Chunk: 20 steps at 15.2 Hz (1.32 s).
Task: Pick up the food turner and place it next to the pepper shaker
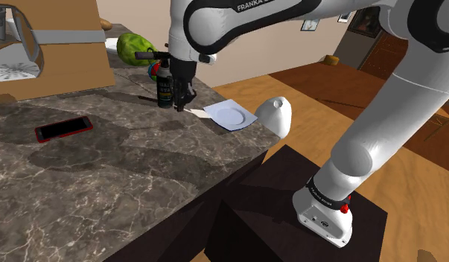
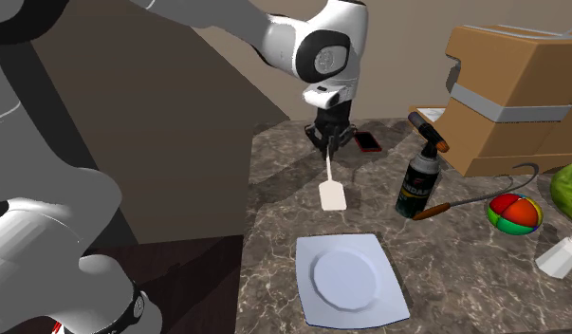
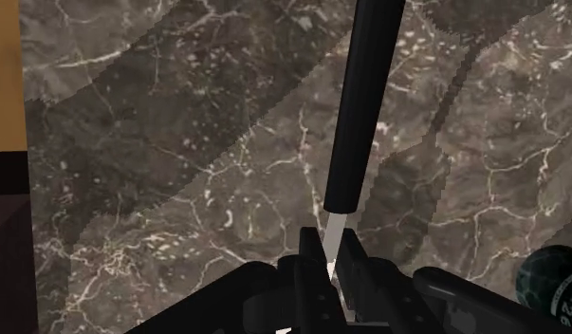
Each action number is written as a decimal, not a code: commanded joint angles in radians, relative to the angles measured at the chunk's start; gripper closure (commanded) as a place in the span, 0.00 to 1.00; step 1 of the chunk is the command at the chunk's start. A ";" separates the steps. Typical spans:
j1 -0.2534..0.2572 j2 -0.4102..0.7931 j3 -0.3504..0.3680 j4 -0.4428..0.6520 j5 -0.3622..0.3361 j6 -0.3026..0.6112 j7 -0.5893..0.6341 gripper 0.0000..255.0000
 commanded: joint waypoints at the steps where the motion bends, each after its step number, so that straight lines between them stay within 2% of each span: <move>1: -0.002 -0.010 -0.001 0.020 0.007 -0.028 -0.006 1.00; 10: -0.007 -0.046 -0.004 0.096 0.031 -0.134 -0.018 1.00; 20: -0.101 0.087 -0.099 0.241 -0.043 -0.178 -0.185 1.00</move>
